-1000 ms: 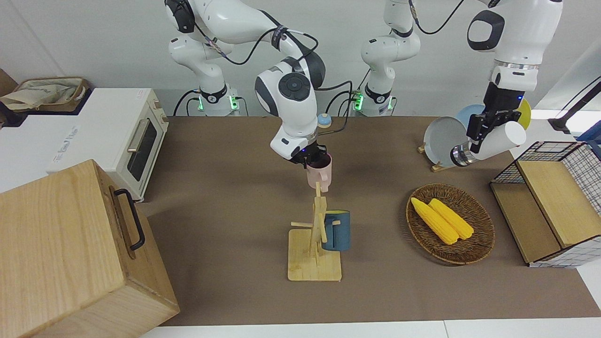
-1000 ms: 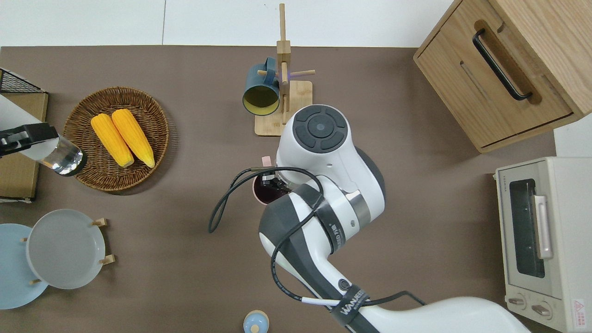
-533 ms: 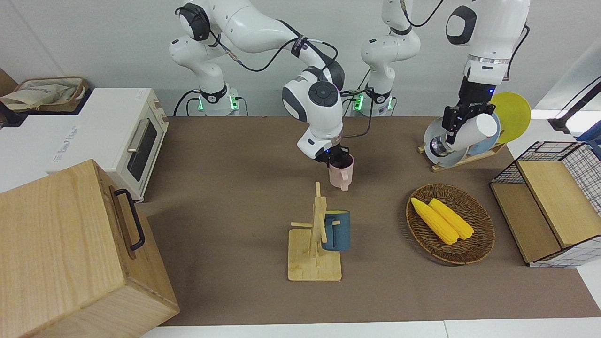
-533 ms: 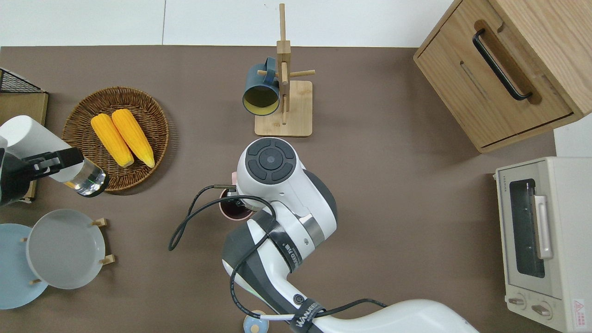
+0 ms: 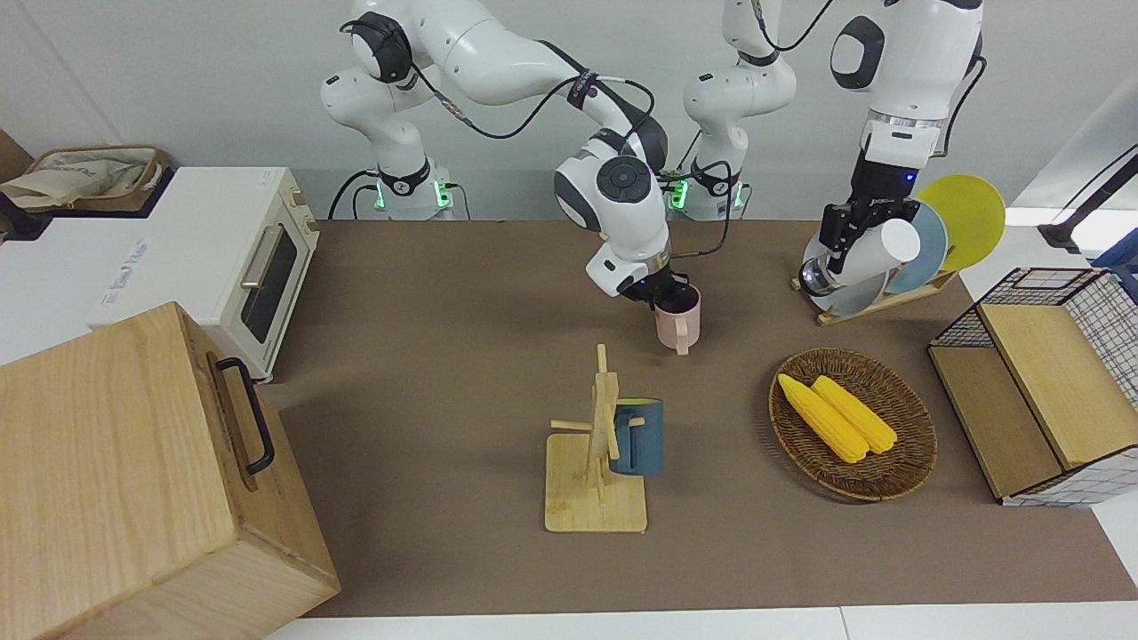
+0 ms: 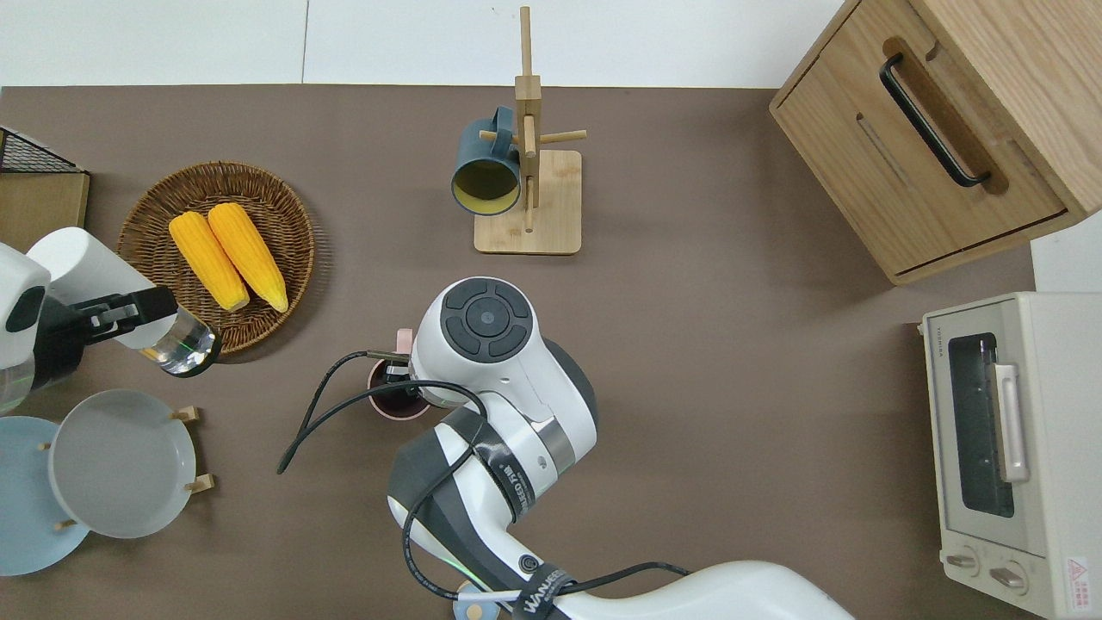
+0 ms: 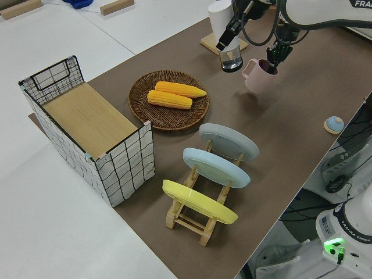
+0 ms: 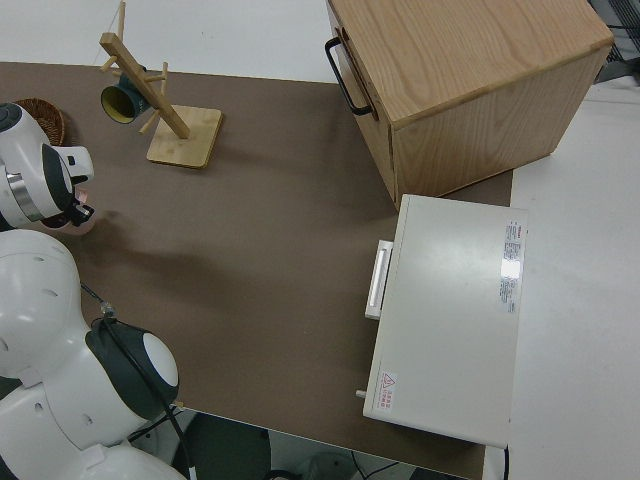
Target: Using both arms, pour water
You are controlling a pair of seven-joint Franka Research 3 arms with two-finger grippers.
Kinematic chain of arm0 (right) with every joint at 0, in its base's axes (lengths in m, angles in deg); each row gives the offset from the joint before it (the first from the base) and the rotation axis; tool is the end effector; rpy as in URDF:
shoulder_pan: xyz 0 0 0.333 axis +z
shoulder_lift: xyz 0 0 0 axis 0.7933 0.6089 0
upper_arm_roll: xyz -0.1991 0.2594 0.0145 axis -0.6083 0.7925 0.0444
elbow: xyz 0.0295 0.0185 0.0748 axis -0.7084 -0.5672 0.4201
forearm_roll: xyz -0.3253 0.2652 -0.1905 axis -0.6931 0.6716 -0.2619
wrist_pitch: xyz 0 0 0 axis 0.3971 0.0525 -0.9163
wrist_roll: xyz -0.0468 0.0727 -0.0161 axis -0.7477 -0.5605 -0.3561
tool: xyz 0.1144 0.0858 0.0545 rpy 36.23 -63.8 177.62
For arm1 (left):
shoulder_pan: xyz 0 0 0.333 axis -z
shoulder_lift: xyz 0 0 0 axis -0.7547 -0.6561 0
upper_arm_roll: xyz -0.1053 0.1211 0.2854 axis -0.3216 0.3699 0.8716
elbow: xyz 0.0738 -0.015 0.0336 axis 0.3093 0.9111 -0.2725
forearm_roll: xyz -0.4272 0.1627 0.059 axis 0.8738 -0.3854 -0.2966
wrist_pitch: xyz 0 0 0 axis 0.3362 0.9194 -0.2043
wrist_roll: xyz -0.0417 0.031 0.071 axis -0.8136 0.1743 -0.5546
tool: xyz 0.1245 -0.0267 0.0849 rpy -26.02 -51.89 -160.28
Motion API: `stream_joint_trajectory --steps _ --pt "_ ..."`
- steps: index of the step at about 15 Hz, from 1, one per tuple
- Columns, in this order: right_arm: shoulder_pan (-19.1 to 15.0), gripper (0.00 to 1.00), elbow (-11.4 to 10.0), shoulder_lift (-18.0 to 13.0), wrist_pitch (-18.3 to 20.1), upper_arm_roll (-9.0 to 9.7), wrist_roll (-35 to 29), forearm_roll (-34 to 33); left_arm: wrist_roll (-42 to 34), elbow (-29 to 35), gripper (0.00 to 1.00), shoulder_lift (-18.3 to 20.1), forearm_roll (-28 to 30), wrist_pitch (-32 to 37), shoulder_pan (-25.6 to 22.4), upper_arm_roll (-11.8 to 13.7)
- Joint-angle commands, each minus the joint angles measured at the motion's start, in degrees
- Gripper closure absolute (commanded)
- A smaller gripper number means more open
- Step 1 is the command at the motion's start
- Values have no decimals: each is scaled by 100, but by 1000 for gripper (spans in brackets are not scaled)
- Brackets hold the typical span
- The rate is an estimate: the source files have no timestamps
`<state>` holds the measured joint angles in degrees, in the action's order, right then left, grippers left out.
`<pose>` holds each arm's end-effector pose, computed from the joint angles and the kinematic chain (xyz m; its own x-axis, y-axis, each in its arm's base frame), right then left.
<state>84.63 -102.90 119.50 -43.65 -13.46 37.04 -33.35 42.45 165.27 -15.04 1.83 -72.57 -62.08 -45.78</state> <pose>0.5743 0.5430 0.3128 0.9662 -0.1880 -0.1765 -0.2287 -0.9409 -0.2499 0.5969 -0.0029 0.5259 0.9144 0.2254 0.3362 0.2009 -0.9738 0.1065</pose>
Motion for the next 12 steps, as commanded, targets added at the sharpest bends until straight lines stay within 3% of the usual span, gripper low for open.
stream_joint_trajectory --steps 1,7,8,10,12 --pt "30 1000 45 214 -324 -15 -238 143 121 90 865 222 -114 17 43 31" --pt "135 1000 27 399 -518 -24 -283 152 77 81 865 151 -122 0 -1 31" --pt "144 804 27 407 -519 -24 -283 126 59 81 865 143 -122 -9 -18 31" --pt "109 6 27 407 -519 -24 -283 56 24 81 863 134 -122 -9 -45 39" --pt "100 9 71 381 -431 -33 -274 55 24 81 863 125 -122 -18 -45 48"
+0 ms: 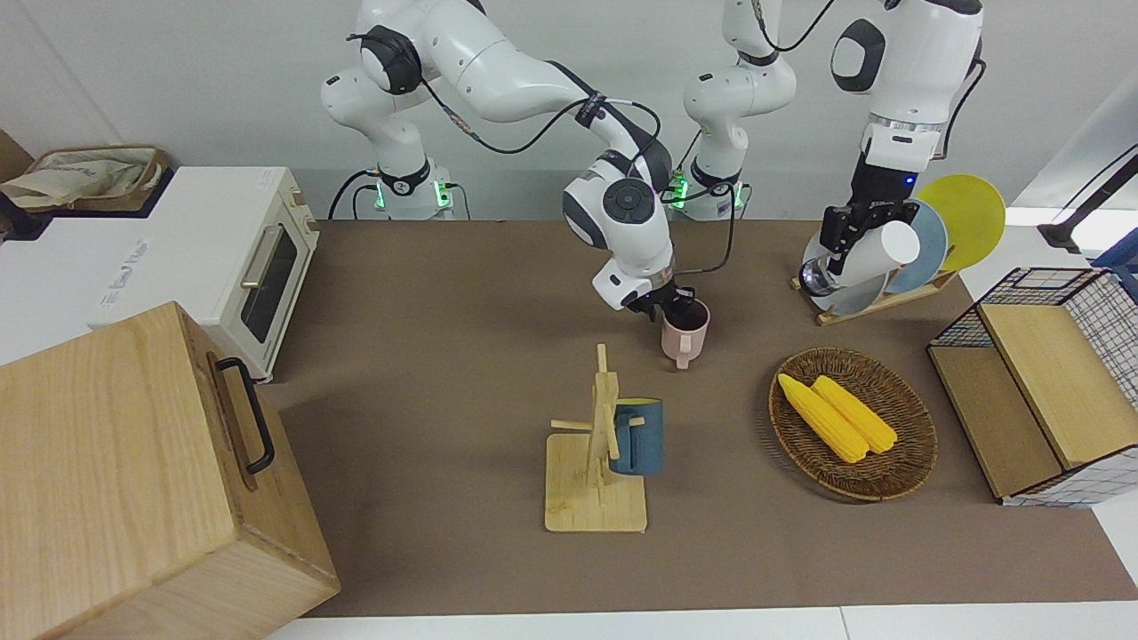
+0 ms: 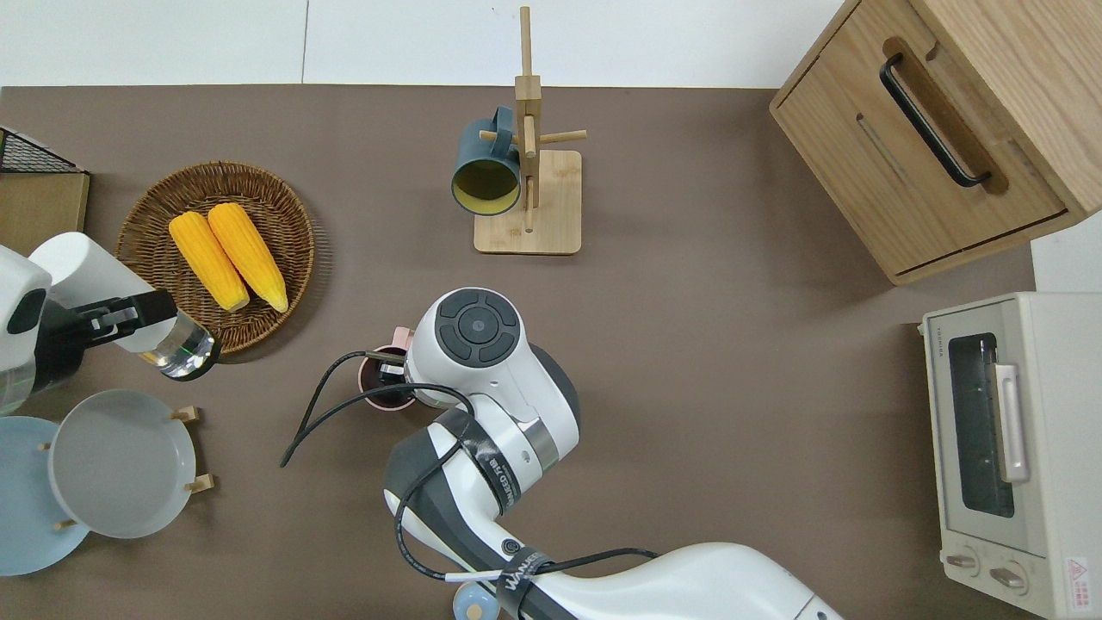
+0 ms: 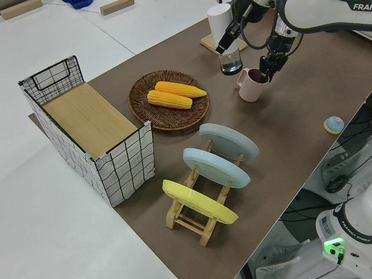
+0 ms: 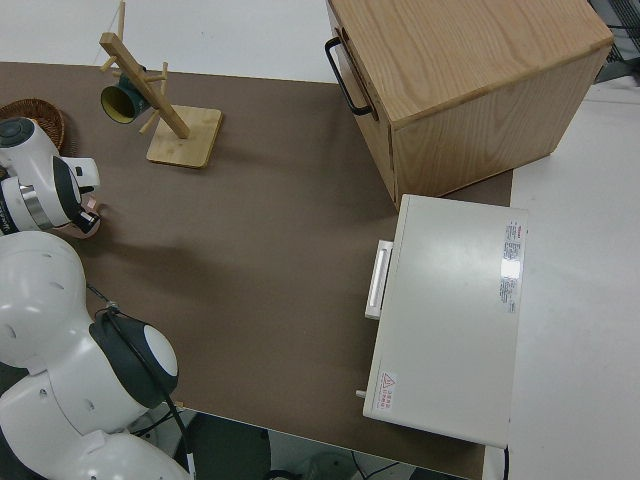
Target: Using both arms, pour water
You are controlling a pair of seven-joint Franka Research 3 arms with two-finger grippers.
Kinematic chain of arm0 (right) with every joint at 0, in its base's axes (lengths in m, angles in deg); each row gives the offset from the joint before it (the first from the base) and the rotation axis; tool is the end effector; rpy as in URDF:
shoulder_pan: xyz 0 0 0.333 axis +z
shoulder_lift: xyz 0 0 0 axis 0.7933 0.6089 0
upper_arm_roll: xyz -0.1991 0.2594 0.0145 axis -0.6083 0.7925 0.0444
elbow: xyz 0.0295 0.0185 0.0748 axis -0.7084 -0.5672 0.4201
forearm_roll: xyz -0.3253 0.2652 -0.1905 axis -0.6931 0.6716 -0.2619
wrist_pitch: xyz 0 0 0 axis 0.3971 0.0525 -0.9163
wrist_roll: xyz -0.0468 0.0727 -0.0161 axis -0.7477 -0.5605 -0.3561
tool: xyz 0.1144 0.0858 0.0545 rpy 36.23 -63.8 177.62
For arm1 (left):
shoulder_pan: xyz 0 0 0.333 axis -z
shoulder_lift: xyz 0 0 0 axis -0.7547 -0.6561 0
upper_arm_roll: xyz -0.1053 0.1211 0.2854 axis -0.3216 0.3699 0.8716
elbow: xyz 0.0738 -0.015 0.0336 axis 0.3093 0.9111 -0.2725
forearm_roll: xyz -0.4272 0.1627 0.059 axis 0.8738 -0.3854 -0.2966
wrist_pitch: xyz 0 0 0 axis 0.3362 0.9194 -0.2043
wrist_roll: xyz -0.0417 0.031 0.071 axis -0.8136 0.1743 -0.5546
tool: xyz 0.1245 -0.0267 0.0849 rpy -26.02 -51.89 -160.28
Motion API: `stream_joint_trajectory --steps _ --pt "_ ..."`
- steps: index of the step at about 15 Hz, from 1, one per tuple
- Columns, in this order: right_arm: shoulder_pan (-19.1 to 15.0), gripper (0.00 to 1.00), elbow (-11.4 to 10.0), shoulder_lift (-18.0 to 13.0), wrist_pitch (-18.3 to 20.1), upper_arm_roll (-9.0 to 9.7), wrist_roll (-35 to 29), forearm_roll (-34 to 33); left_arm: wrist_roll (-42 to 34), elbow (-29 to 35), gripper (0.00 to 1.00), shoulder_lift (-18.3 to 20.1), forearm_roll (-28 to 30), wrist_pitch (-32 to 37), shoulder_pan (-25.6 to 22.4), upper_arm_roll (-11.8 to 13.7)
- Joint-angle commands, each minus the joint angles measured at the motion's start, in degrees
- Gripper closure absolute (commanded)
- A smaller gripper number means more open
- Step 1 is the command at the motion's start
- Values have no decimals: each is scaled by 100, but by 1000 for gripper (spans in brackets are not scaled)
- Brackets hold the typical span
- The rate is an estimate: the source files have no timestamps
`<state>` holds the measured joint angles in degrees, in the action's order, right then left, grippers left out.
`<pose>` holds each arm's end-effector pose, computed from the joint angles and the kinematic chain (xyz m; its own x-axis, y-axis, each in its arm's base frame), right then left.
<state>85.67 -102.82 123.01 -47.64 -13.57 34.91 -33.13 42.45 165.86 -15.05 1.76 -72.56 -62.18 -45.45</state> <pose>0.5727 0.5559 0.2723 0.9558 -0.2273 -0.1865 -0.2701 -0.9294 -0.2515 0.5953 0.0021 0.5199 0.9161 0.2325 0.3266 0.2093 -0.9722 0.1049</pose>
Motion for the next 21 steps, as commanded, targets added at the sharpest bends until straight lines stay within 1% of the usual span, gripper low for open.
stream_joint_trajectory --steps 1,4,5,6,8,10,11,12,13,15,17,19,21 --pt "-30 9 123 13 3 -22 -53 32 24 22 863 126 -116 -18 -44 16" --pt "-48 9 352 -48 196 -22 -70 76 -64 22 863 117 -116 -27 -53 60" --pt "-57 9 387 -101 266 -31 -79 94 -99 22 860 117 -116 -27 -53 77" --pt "-83 9 387 -223 319 -48 -96 120 -143 22 860 108 -116 -27 -62 86" --pt "-275 9 379 -496 503 -66 -105 103 -161 22 860 91 -116 -27 -79 86" --pt "-425 9 379 -750 854 -66 -105 42 -205 22 860 82 -116 -9 -71 86" --pt "-478 9 344 -917 1004 -83 -79 32 -205 31 860 73 -116 8 -62 86" --pt "-600 9 326 -1049 1188 -92 -27 24 -196 57 860 73 -116 8 -36 78" --pt "-793 9 317 -1181 1425 -84 61 15 -179 118 860 73 -116 8 8 69" --pt "-1127 7 308 -1445 1890 -84 534 15 -109 215 856 64 -116 8 43 -19" --pt "-1505 7 273 -1691 2339 -92 1052 6 -82 338 856 73 -107 0 35 -212" --pt "-1935 9 212 -1859 2603 -92 1553 -168 -73 487 854 73 -81 -70 44 -317" --pt "-2305 7 142 -1964 2841 -84 2282 -546 -47 602 854 99 -28 -150 44 -502"
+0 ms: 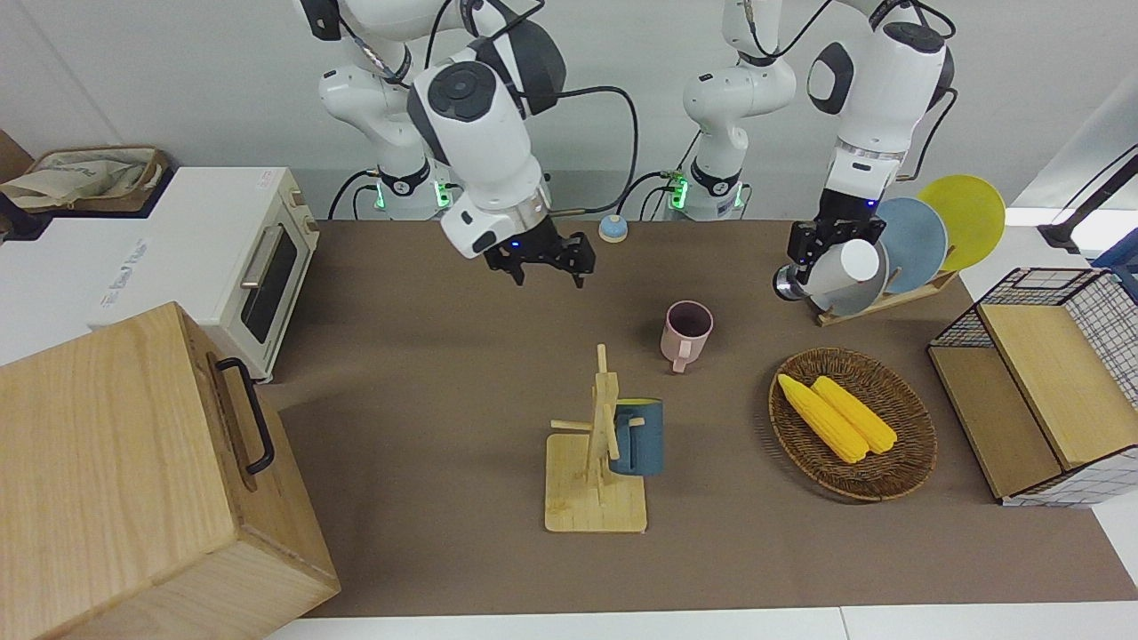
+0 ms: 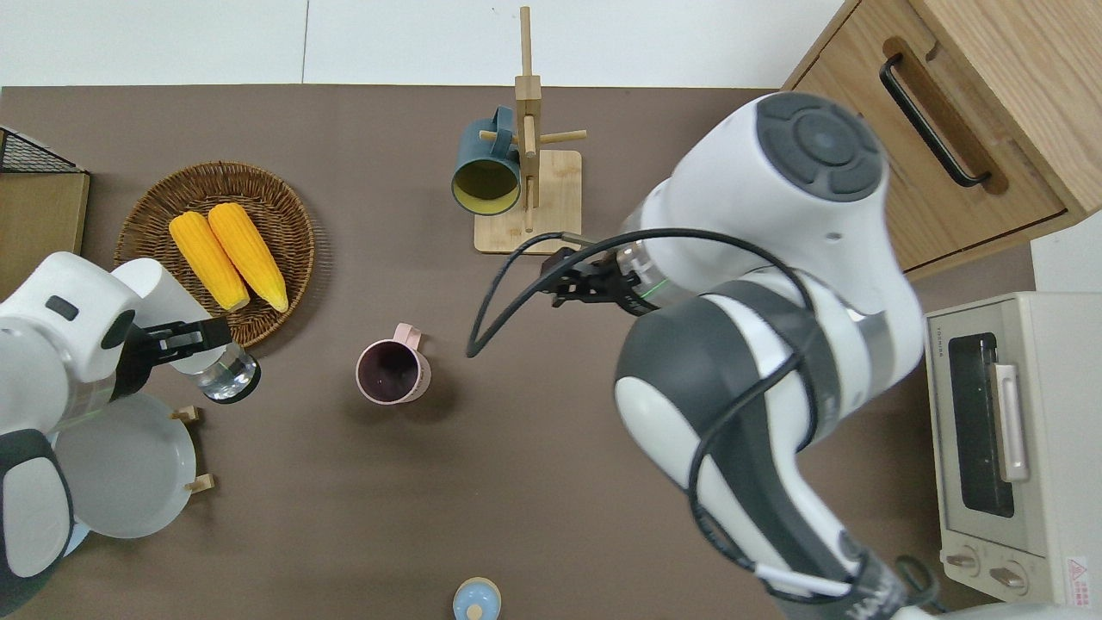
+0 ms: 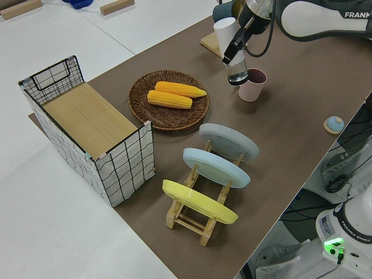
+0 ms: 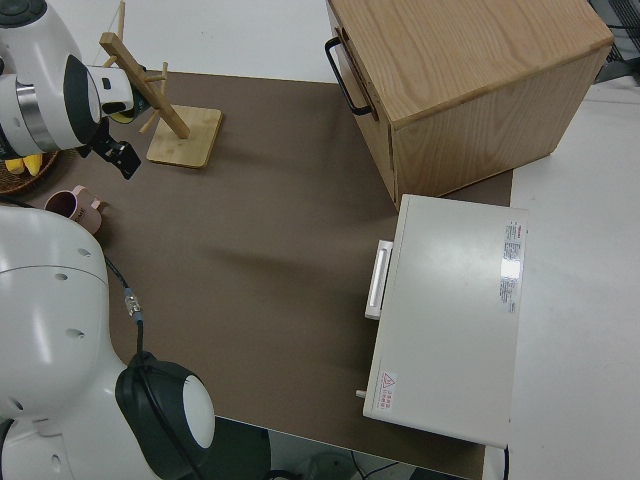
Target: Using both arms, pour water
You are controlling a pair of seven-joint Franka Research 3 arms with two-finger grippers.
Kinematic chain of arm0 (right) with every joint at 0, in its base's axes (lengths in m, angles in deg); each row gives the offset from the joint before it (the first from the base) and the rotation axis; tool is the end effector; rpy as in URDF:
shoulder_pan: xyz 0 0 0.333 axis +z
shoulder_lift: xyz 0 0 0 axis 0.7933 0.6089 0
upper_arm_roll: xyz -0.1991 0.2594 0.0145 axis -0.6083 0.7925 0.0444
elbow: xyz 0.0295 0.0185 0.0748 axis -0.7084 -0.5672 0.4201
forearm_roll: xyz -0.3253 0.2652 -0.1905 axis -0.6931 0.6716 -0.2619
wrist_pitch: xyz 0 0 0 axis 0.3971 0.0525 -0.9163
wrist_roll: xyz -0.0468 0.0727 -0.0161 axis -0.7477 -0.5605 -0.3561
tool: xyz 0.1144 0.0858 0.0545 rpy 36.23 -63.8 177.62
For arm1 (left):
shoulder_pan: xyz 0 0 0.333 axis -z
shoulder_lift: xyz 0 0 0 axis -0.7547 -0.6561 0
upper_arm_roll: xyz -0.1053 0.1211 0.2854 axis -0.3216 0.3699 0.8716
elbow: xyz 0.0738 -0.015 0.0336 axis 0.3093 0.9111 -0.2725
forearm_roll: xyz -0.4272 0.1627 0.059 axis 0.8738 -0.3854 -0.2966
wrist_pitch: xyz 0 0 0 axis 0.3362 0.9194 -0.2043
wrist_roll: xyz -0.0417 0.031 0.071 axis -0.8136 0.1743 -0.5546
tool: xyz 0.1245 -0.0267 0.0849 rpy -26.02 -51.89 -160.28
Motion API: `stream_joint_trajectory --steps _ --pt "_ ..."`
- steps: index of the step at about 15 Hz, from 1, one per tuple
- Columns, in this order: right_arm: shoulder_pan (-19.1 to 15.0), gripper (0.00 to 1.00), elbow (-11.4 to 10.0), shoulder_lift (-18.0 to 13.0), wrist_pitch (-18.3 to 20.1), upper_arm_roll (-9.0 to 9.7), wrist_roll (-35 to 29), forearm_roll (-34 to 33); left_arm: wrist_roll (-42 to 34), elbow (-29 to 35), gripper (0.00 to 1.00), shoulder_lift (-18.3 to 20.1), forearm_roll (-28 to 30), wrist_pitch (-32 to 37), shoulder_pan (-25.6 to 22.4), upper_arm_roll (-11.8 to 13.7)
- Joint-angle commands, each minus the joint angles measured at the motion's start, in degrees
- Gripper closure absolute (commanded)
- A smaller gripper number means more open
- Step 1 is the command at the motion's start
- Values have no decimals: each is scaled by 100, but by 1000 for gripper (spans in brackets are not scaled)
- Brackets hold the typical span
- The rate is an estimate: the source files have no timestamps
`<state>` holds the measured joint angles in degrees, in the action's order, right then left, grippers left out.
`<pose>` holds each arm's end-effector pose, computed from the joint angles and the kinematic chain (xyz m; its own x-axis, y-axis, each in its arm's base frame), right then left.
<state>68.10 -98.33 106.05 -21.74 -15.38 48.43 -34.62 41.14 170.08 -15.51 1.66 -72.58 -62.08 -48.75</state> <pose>0.6583 0.3220 0.4959 0.9663 -0.2192 -0.1353 -0.2437 -0.9479 -0.2050 0.5834 -0.0312 0.4700 0.9550 0.1557 0.2523 0.1423 -0.9873 0.0705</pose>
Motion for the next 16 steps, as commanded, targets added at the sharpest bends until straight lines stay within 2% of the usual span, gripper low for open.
stream_joint_trajectory --steps 1,3,5,9,12,16 --pt "-750 7 -386 -338 287 98 1229 -494 146 241 854 180 -17 -165 34 -278" --pt "-1163 7 -492 -461 278 89 1687 -556 260 347 854 276 -17 -174 34 -489" --pt "-1471 9 -501 -532 252 98 2179 -862 313 513 854 443 0 -183 121 -682" --pt "-1981 7 -510 -594 182 89 3006 -1031 340 1198 854 978 255 -315 578 -700" --pt "-2176 7 -501 -620 41 98 3595 -1416 340 1630 854 1217 404 -429 895 -700" --pt "-2220 7 -501 -708 6 98 3877 -1637 340 1753 856 1217 536 -421 1176 -700"
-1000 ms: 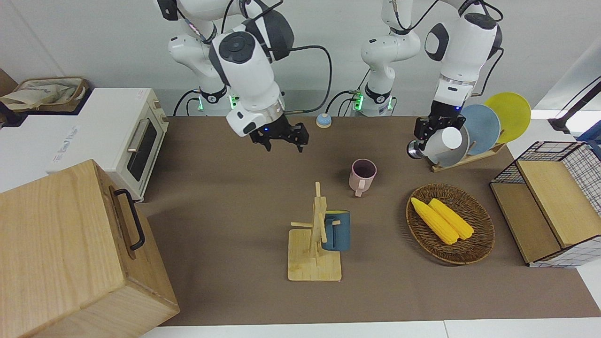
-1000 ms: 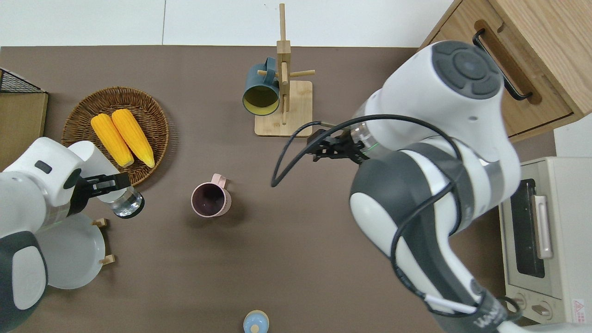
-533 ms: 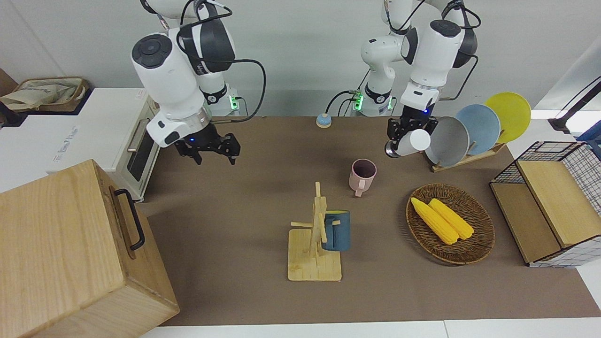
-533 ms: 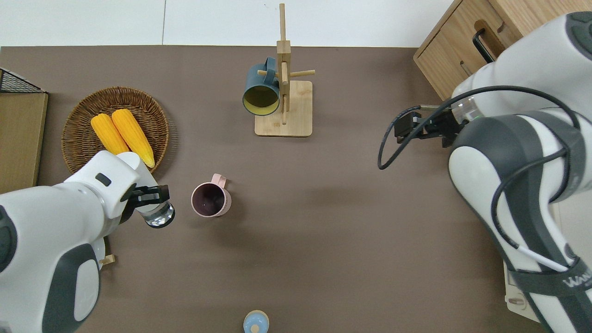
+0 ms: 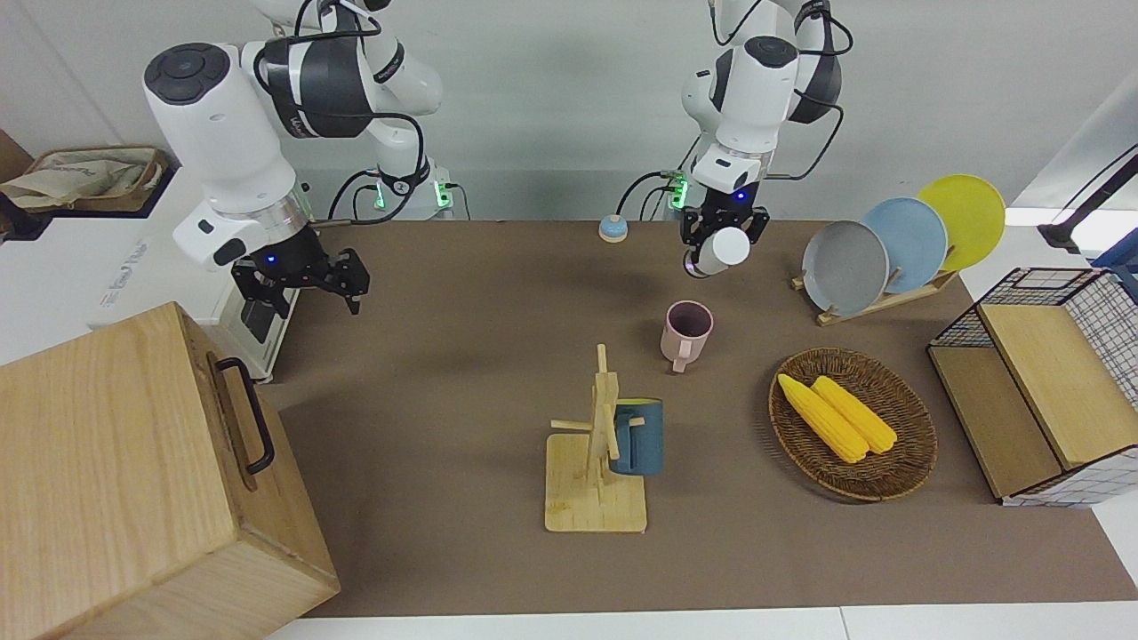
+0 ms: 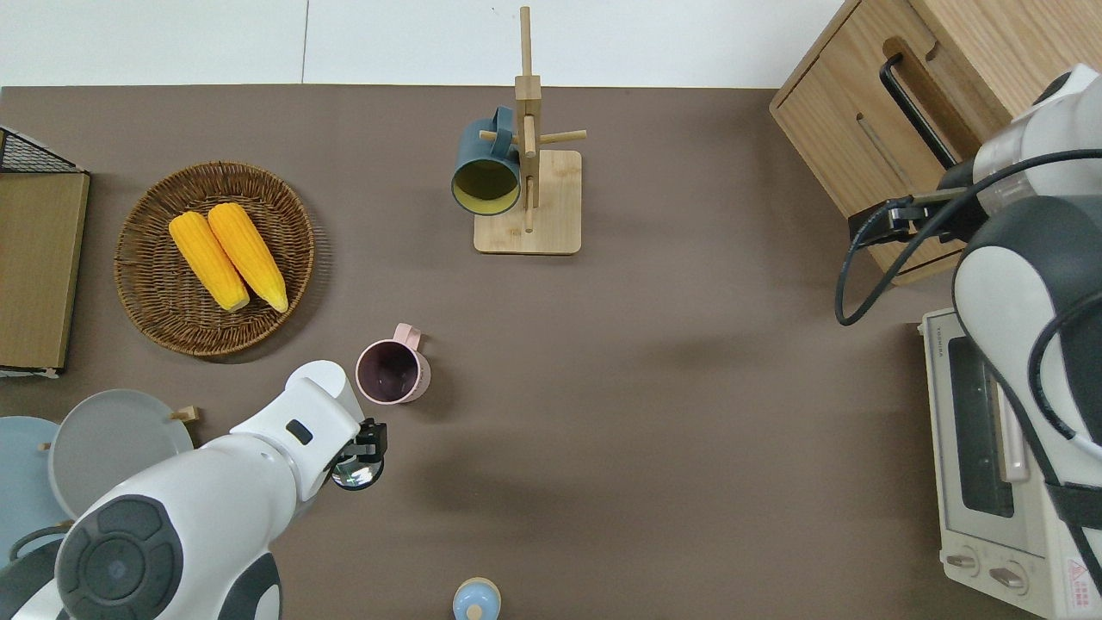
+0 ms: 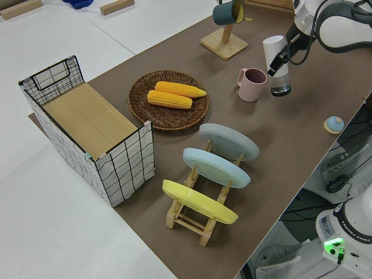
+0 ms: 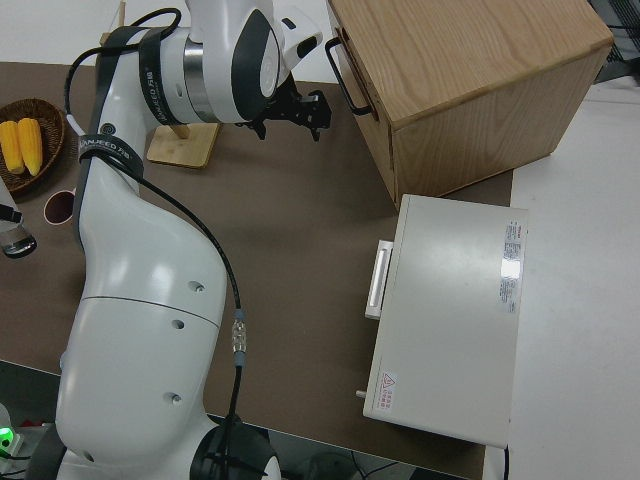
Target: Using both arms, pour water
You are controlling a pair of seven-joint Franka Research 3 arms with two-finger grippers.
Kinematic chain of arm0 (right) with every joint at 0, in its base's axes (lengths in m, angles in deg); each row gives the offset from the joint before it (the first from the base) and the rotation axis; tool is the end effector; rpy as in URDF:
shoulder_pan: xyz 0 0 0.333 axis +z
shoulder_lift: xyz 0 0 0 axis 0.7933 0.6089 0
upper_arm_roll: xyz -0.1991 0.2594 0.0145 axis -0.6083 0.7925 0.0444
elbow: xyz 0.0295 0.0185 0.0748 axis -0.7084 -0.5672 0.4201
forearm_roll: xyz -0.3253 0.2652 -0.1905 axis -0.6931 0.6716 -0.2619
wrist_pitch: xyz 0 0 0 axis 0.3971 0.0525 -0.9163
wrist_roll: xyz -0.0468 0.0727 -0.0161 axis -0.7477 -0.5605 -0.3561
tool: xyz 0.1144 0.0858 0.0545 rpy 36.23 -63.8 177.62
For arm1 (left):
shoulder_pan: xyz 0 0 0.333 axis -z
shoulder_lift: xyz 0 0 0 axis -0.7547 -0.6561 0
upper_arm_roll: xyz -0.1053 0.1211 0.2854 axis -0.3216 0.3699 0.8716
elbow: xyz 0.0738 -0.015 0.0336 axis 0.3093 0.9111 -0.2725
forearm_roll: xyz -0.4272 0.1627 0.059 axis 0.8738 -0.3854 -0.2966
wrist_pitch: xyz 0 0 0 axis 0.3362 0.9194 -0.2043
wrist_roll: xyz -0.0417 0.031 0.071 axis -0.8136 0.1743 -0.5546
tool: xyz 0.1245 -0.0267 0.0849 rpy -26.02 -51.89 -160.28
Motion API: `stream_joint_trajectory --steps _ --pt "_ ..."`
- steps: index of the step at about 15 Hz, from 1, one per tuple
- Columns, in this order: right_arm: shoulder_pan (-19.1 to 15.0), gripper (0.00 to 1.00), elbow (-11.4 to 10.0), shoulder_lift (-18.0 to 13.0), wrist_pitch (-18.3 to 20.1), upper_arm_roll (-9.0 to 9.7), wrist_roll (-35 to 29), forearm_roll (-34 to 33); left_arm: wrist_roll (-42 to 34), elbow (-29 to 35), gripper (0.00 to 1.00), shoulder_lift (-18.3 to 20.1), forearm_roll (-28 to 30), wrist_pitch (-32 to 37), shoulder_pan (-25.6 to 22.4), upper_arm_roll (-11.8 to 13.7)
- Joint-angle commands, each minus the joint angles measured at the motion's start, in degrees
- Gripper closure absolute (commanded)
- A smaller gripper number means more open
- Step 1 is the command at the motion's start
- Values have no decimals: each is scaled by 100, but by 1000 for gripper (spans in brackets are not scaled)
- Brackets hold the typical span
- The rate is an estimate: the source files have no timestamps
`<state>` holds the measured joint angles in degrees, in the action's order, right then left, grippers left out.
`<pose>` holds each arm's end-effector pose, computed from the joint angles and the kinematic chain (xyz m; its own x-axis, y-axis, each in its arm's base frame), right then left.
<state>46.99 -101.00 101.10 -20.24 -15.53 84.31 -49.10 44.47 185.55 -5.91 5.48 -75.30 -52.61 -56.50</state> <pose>0.7075 0.0289 0.5252 0.9981 0.0539 0.0309 0.0534 -0.9984 0.0171 0.4823 -0.1744 0.4013 0.9817 -0.0273 0.1882 -0.0344 -0.9988 0.0348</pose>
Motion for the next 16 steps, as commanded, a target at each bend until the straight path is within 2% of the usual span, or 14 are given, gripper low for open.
stream_joint_trajectory --steps 1,7,11,16 --pt "-109 7 -233 -213 -118 113 308 -181 7 233 858 257 154 -149 282 75" --pt "-100 7 -225 -213 -39 130 378 -146 -2 242 858 29 189 -149 379 66" --pt "-126 9 -189 -213 -47 130 334 -23 -2 128 858 -480 145 -149 370 66" --pt "-100 7 -66 -239 -47 139 334 12 -37 40 860 -691 127 -105 318 66"
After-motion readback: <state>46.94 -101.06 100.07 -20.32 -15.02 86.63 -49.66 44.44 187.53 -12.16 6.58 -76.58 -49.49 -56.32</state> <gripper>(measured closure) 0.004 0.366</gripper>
